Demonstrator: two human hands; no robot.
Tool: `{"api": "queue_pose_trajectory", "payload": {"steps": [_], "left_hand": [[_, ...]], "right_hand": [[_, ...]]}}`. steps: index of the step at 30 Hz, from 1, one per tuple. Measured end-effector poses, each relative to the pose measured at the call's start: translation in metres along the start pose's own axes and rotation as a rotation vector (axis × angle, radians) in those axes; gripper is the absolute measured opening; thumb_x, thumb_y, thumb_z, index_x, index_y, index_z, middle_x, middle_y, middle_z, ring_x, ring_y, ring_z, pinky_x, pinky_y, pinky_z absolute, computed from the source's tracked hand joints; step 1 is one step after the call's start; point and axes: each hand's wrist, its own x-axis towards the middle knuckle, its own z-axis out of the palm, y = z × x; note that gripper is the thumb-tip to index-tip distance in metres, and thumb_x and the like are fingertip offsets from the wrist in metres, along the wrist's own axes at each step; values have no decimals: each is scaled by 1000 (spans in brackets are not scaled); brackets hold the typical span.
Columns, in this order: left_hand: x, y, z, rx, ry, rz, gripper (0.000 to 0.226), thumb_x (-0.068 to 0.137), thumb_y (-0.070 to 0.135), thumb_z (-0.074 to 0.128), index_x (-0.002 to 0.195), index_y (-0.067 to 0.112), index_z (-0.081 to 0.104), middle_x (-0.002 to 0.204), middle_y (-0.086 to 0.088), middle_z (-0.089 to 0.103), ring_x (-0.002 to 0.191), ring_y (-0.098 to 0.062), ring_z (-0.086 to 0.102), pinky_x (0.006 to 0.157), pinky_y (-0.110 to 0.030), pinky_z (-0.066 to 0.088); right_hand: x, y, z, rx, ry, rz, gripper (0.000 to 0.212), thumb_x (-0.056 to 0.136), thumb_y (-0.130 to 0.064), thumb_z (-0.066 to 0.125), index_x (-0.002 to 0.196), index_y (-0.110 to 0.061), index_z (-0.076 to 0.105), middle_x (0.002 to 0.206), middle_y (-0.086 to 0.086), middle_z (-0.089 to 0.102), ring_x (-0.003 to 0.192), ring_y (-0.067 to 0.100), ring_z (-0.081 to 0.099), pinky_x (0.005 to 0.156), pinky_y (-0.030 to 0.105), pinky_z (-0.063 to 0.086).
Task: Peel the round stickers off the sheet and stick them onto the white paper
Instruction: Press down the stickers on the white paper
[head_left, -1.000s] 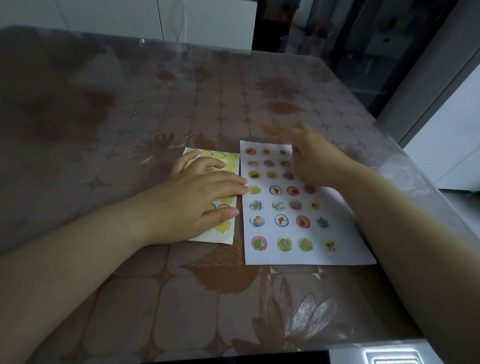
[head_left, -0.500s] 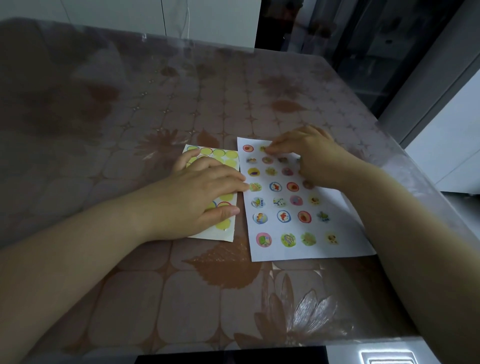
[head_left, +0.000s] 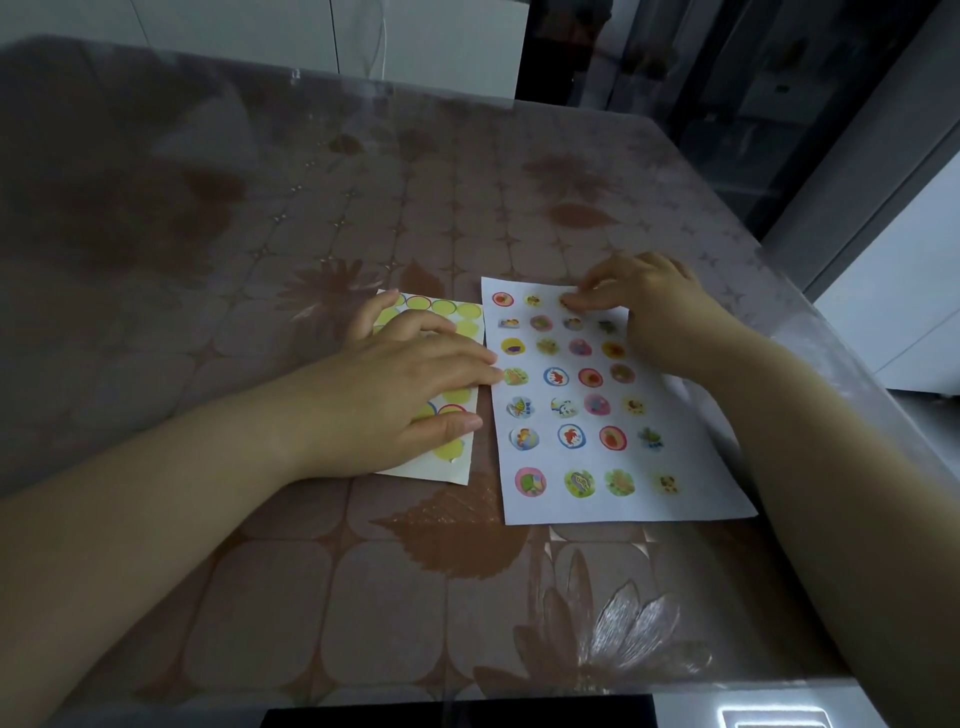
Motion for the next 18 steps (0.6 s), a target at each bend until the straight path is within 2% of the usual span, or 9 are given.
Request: {"api": "queue_pose_trajectory", "payload": {"steps": [5, 7, 9, 11, 15, 18], "left_hand": [[0, 2, 0, -5, -3, -9, 58, 79, 61, 18, 127, 40, 44, 134, 26, 40, 125, 0, 17, 110, -37, -10], [0, 1, -1, -15, -9, -8, 58, 78, 62, 19, 126, 40, 44, 132, 27, 40, 125, 1, 17, 110, -39, -9], [0, 0, -3, -26, -10, -8, 58, 78, 63, 21, 124, 40, 46, 129, 30, 40, 124, 2, 18, 110, -40, -9], [-1, -2, -4, -29, -12, -9, 57, 77, 63, 21, 123, 40, 46, 125, 34, 36, 123, 3, 18, 110, -40, -9], [0, -4, -4, -34, -25, -6, 57, 78, 63, 22, 125, 42, 45, 124, 36, 32, 124, 4, 17, 110, -36, -11], [0, -4, -4, -38, -23, -2, 56, 78, 63, 22, 125, 41, 44, 125, 34, 34, 125, 4, 18, 109, -33, -12]], "right_hand": [[-1, 0, 1, -39, -40, -27, 62, 80, 8, 42, 128, -30, 53, 140, -5, 43, 132, 22, 28, 113, 34, 4], [-5, 7, 5, 119, -6, 40, 61, 81, 10, 38, 127, -28, 54, 141, -3, 45, 133, 23, 32, 114, 35, 16], [-9, 15, 2, 282, 78, 165, 64, 81, 14, 32, 126, -24, 55, 140, -1, 47, 132, 22, 37, 106, 26, 30], [-12, 21, -3, 302, 136, 191, 66, 77, 20, 30, 123, -18, 58, 136, 2, 51, 129, 21, 42, 98, 20, 32], [-9, 20, -4, 167, 96, 74, 66, 70, 25, 34, 109, -16, 68, 128, 4, 58, 126, 23, 45, 114, 40, 22], [-6, 17, -4, 45, 15, 69, 69, 72, 24, 38, 113, -24, 65, 133, -3, 54, 130, 19, 36, 116, 35, 4]]}}
